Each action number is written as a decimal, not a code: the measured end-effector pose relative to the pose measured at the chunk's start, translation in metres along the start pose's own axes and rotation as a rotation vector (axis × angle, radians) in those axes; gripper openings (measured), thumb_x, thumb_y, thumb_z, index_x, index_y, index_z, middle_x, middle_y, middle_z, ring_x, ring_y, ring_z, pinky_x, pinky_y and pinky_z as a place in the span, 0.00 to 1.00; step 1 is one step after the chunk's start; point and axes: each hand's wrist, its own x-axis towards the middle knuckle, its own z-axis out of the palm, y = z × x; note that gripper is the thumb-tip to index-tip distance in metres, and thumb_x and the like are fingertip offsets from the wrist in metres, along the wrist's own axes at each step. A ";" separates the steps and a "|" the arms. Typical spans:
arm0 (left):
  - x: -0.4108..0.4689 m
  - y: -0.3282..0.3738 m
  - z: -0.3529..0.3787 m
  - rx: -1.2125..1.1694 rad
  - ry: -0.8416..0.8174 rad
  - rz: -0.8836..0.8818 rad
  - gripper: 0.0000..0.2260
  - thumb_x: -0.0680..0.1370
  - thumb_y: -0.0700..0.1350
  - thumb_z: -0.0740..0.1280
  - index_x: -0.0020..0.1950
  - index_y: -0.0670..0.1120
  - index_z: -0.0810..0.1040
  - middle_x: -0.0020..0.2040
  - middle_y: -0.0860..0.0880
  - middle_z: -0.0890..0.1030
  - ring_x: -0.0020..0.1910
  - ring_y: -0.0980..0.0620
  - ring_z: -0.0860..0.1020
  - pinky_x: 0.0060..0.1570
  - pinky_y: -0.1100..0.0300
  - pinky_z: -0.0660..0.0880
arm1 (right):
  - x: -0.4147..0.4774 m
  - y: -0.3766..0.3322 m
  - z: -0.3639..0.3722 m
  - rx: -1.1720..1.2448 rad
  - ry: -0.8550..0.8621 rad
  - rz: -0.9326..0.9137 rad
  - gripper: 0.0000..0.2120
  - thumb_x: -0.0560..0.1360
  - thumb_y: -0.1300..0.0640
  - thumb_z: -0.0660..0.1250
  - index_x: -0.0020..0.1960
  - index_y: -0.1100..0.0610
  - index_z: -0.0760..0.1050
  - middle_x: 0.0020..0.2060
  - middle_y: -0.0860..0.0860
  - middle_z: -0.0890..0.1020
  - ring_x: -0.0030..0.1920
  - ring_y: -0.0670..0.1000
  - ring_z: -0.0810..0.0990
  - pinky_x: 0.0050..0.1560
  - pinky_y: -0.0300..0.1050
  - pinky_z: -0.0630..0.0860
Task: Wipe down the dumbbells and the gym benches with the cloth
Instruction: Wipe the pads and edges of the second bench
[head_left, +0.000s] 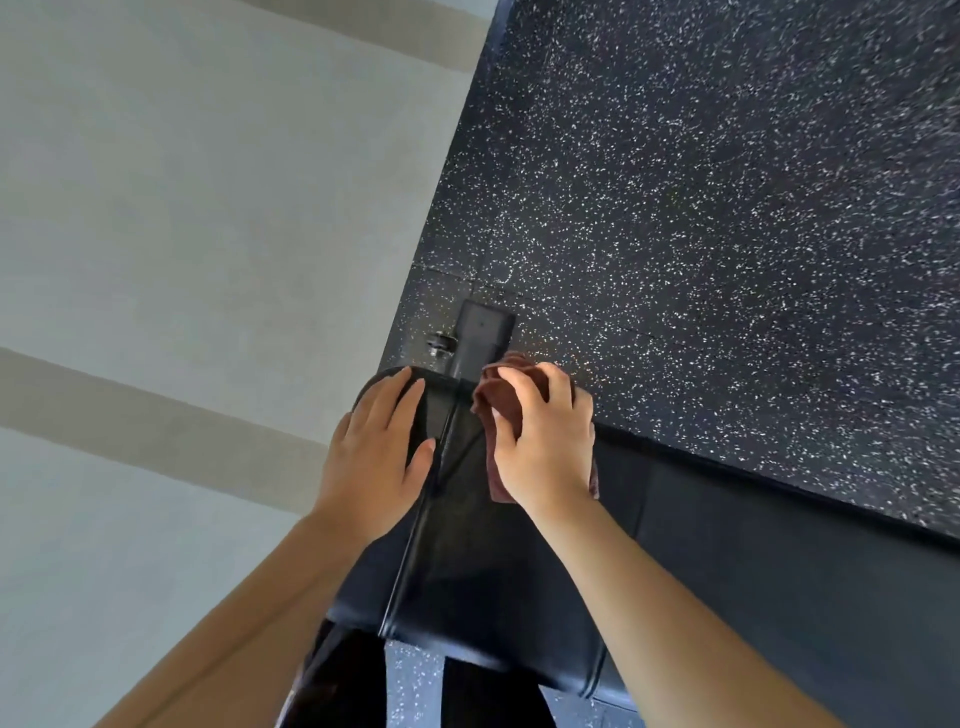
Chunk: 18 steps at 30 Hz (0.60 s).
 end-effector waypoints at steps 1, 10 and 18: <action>-0.001 -0.004 0.000 -0.001 -0.003 0.014 0.25 0.78 0.51 0.59 0.74 0.45 0.60 0.75 0.47 0.61 0.74 0.46 0.59 0.69 0.48 0.61 | 0.006 -0.007 0.001 0.011 -0.024 -0.020 0.20 0.76 0.50 0.63 0.68 0.44 0.68 0.69 0.51 0.66 0.62 0.59 0.66 0.60 0.58 0.70; 0.001 -0.021 -0.011 0.017 -0.070 0.108 0.27 0.78 0.50 0.60 0.75 0.44 0.57 0.75 0.48 0.60 0.74 0.48 0.58 0.70 0.54 0.58 | 0.038 -0.028 0.002 -0.041 -0.251 -0.067 0.17 0.77 0.44 0.59 0.65 0.42 0.67 0.61 0.50 0.70 0.58 0.58 0.68 0.53 0.54 0.73; 0.010 0.000 -0.018 0.117 -0.135 0.160 0.28 0.79 0.52 0.58 0.75 0.43 0.55 0.76 0.47 0.57 0.75 0.47 0.55 0.73 0.54 0.52 | -0.002 0.035 -0.015 -0.145 -0.029 0.192 0.16 0.76 0.46 0.61 0.63 0.43 0.69 0.64 0.50 0.70 0.60 0.59 0.67 0.53 0.55 0.72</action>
